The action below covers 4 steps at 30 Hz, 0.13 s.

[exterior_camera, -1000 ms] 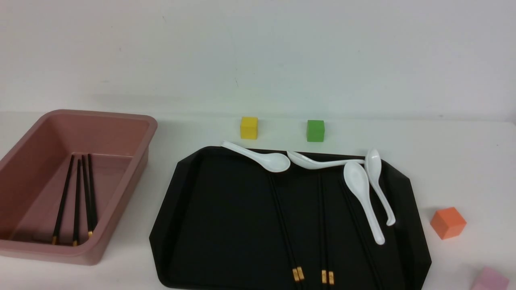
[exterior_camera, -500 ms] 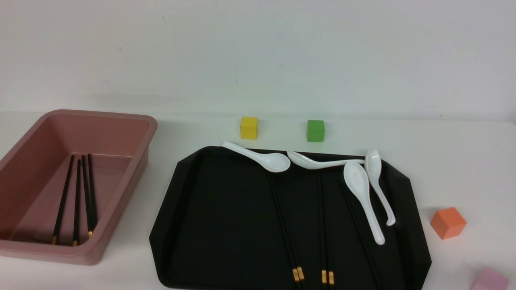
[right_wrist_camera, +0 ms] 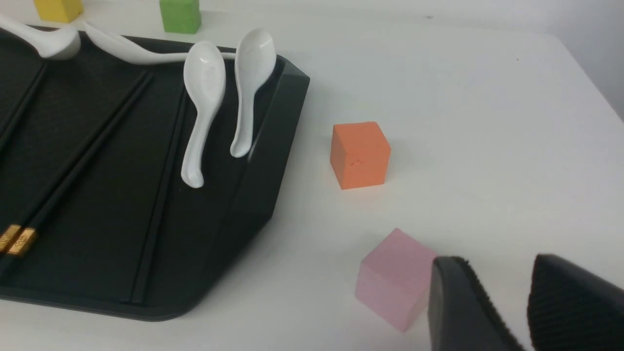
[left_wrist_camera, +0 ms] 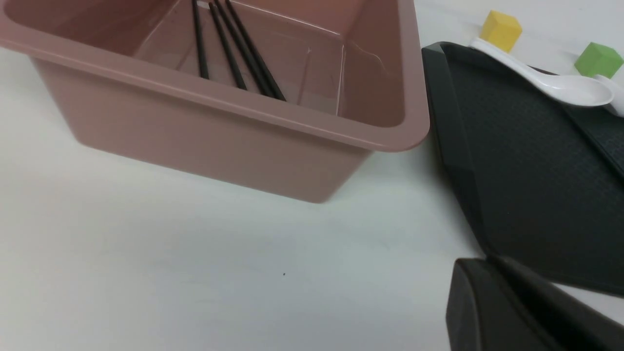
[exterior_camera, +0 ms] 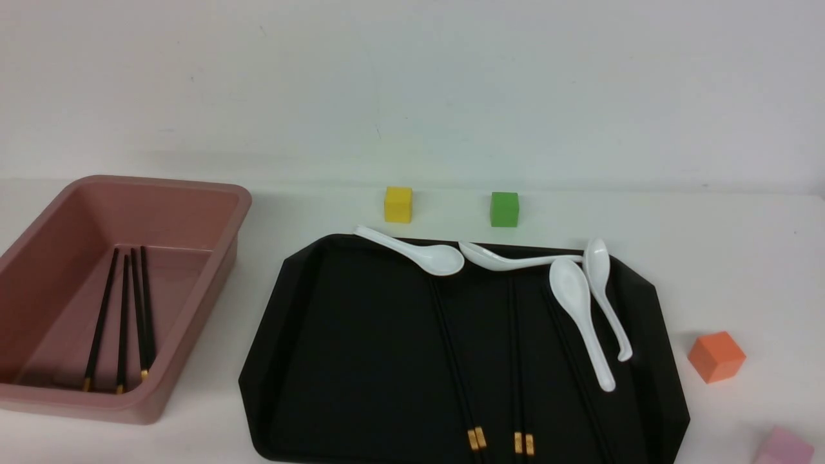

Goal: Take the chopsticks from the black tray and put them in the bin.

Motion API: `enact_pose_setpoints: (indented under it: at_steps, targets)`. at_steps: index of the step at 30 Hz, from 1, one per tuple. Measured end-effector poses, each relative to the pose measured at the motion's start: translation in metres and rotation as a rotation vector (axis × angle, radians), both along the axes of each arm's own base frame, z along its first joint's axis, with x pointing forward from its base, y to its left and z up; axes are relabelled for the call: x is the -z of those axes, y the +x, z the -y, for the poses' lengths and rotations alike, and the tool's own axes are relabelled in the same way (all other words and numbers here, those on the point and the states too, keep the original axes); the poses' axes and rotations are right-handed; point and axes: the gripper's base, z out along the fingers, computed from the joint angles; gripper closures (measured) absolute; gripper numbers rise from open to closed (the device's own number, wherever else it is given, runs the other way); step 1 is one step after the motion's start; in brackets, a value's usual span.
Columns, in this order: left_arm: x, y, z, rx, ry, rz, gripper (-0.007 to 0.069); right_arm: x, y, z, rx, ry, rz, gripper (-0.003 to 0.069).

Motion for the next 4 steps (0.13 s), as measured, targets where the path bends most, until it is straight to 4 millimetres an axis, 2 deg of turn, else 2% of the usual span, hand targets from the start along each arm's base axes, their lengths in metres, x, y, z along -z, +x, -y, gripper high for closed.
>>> enact_pose_setpoints:
  at_steps: [4]
  targets:
    - [0.0000,0.0000,0.0000,0.000,0.000,0.000,0.0601,0.0000,0.0000,0.0000,0.000,0.000,0.000,0.0419]
